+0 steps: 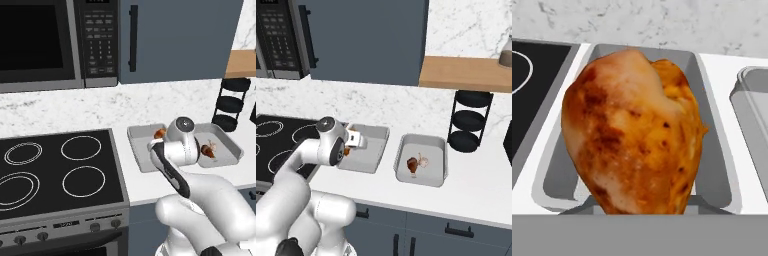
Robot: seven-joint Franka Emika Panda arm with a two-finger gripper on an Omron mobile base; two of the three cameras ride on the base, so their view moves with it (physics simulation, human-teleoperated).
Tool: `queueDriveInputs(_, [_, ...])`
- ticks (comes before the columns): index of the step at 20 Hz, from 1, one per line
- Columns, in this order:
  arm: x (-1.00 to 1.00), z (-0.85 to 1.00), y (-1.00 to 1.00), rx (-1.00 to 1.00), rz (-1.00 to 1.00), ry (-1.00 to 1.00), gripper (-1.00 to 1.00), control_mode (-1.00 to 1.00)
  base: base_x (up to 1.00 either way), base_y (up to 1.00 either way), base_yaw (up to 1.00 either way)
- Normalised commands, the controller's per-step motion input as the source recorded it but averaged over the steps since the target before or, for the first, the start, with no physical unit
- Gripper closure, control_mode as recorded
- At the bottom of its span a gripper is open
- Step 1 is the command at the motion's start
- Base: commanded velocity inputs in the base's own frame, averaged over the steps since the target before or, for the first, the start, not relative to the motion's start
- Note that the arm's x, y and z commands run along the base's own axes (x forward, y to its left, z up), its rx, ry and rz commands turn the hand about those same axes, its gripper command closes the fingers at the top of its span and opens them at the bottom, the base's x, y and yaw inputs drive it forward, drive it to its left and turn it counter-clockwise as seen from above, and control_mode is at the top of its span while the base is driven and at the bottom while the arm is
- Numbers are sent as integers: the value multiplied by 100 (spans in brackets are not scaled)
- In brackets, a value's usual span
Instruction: Place one garlic and one chicken drumstick in each tupperware on the nearby counter, to pack two identical lunches.
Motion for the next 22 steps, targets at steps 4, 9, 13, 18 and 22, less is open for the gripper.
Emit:
queueDriveInputs(4, [53, -18, 9, 1, 0, 5, 100, -100, 0, 0, 0])
queueDriveInputs(9, [56, -34, 20, 0, 0, 2, 100, -100, 0, 0, 0])
queueDriveInputs(13, [54, -38, 24, 0, 0, 6, 100, -100, 0, 0, 0])
queueDriveInputs(18, [43, -31, 6, 0, 0, 7, 100, -100, 0, 0, 0])
queueDriveInputs(22, [44, -31, 0, 0, 0, 3, 100, -100, 0, 0, 0])
